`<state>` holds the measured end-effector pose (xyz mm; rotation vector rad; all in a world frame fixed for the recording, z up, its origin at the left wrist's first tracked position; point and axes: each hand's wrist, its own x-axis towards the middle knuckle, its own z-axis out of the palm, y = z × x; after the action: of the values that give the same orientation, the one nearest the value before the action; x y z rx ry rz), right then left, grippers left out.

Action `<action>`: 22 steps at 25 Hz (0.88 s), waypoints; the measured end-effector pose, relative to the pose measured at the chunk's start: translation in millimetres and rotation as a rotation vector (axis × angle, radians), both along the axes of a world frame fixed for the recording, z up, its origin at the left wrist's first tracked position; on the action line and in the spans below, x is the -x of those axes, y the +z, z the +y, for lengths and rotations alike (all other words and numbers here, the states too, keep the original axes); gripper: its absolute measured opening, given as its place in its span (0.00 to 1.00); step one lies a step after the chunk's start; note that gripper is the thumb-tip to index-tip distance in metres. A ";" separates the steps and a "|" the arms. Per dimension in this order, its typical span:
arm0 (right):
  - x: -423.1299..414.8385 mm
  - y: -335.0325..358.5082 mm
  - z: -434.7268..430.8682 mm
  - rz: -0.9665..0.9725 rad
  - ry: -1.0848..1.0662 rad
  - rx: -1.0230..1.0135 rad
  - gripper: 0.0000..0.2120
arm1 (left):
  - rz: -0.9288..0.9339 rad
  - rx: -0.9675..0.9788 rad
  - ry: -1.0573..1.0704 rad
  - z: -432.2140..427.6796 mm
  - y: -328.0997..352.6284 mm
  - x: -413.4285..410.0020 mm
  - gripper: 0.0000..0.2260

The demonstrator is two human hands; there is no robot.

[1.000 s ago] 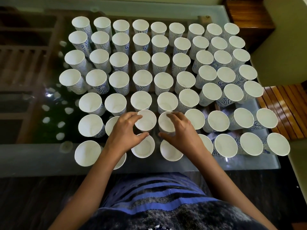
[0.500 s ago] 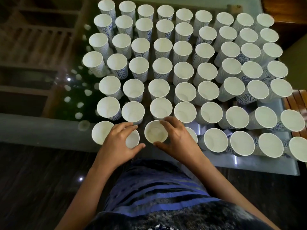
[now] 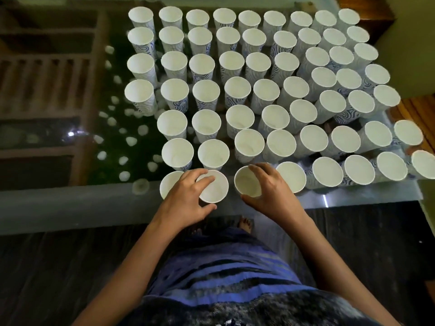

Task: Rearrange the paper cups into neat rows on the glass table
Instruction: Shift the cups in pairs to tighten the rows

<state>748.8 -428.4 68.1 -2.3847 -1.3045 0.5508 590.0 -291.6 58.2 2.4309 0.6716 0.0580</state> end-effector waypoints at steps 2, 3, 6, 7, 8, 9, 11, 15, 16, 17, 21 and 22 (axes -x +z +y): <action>7.3 1.1 -3.3 -0.016 -0.038 0.008 0.34 | -0.012 -0.011 -0.054 3.2 -0.8 2.1 0.29; 9.3 2.0 -4.6 -0.019 -0.052 0.009 0.34 | -0.020 -0.013 -0.063 4.3 -0.6 2.1 0.29; 11.0 4.0 -4.5 -0.021 -0.074 0.012 0.35 | -0.051 -0.007 -0.041 8.0 -2.5 0.3 0.29; 11.3 4.1 -4.3 -0.022 -0.077 0.012 0.35 | -0.055 0.001 -0.038 8.7 -3.5 -0.4 0.29; 11.7 4.2 -4.3 -0.022 -0.075 0.012 0.35 | -0.058 0.009 -0.035 9.0 -4.2 -1.2 0.29; 11.9 4.6 -4.4 -0.021 -0.069 0.013 0.35 | -0.063 0.015 -0.032 9.0 -4.8 -2.0 0.29; 11.7 5.7 -4.8 -0.017 -0.053 0.019 0.35 | -0.076 0.021 -0.028 8.8 -5.7 -3.5 0.29; 11.1 9.6 -1.0 0.001 -0.038 0.004 0.36 | -0.097 0.005 -0.014 9.8 -2.8 -2.1 0.30; 11.1 10.8 3.3 -0.001 -0.035 -0.009 0.35 | -0.115 -0.011 0.002 11.4 -1.1 -1.1 0.30; 11.4 11.9 8.5 -0.005 -0.029 -0.024 0.33 | -0.139 -0.030 0.028 13.4 0.6 0.0 0.29; 13.5 13.9 41.9 0.023 0.017 -0.063 0.29 | -0.205 -0.102 0.205 32.7 3.9 2.1 0.20; 13.7 12.9 50.7 0.028 0.026 -0.062 0.28 | -0.191 -0.097 0.261 39.9 3.3 1.7 0.20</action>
<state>735.1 -377.7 81.0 -2.3051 -1.3223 0.5415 588.3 -251.7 61.5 2.3747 0.9107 0.4317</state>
